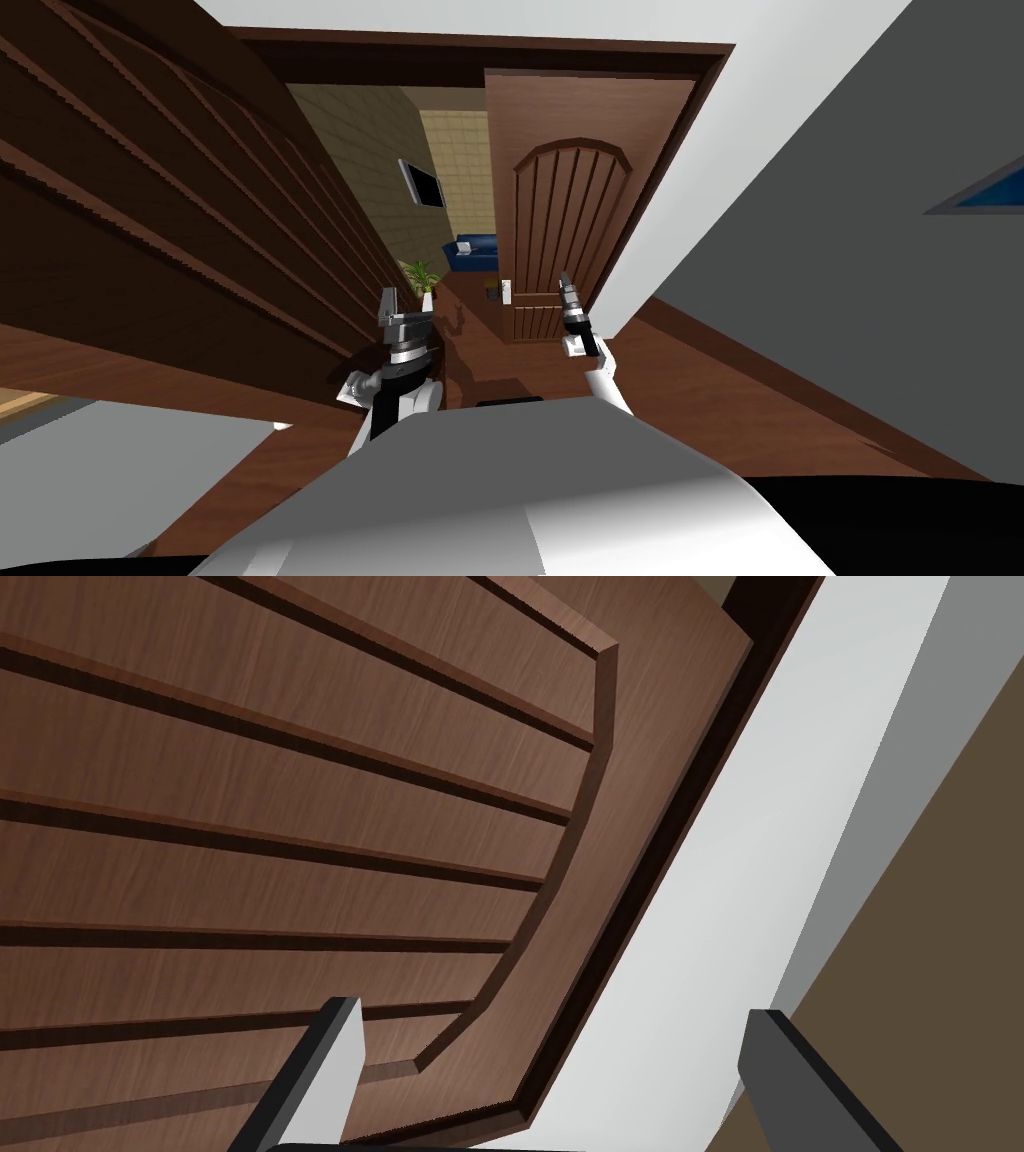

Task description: Pull the door open

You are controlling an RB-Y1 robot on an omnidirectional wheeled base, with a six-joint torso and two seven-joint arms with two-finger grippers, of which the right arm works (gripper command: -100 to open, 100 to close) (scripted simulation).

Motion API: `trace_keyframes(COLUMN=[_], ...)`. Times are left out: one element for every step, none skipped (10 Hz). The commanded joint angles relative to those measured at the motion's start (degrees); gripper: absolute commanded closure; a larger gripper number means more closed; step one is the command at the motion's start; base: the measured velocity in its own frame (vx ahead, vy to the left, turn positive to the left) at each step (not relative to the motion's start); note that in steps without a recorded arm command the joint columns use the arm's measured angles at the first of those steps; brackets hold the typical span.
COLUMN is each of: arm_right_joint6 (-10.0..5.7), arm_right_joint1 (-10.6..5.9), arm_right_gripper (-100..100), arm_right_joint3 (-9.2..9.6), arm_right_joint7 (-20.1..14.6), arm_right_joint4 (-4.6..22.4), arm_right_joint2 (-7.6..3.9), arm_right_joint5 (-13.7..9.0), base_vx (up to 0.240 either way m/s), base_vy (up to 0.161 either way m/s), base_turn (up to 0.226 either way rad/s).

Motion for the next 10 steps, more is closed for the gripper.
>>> trace_keyframes(arm_right_joint6=[0.09, 0.07, 0.05, 0.02, -0.01, -0.05, -0.1, -0.14, -0.18, -0.21], arm_right_joint1=[-1.74, -2.56, -3.37, -4.45, -5.22, -5.98, -6.98, -7.74, -8.5, -9.25], arm_right_gripper=[-100, -100, -100, -100, -100, -100, -100, -100, -100, -100], arm_right_joint3=[-0.42, -0.62, -0.82, -1.09, -1.42, -1.78, -2.25, -2.61, -2.96, -3.32], arm_right_joint7=[0.4, 0.6, 0.8, 1.1, 1.2, 1.4, 1.6, 1.8, 2.0, 2.2], arm_right_joint4=[1.9, 2.8, 3.8, 5.0, 6.0, 7.1, 8.4, 9.5, 10.5, 11.5], arm_right_joint2=[-0.15, -0.22, -0.29, -0.38, -0.42, -0.45, -0.49, -0.52, -0.55, -0.59], arm_right_joint5=[0.0, 0.0, -0.1, -0.1, -0.1, -0.1, -0.2, -0.2, -0.2, -0.2], base_vx=[-0.014, -0.015, -0.014, -0.014, -0.012, -0.008, -0.01, -0.012, -0.011, -0.01], base_vy=[-0.006, -0.005, -0.004, -0.005, 0.0, 0.006, 0.011, 0.012, 0.013, 0.012], base_turn=[0.05, 0.05, 0.045, 0.045, 0.064, 0.058, 0.066, 0.061, 0.054, 0.057])
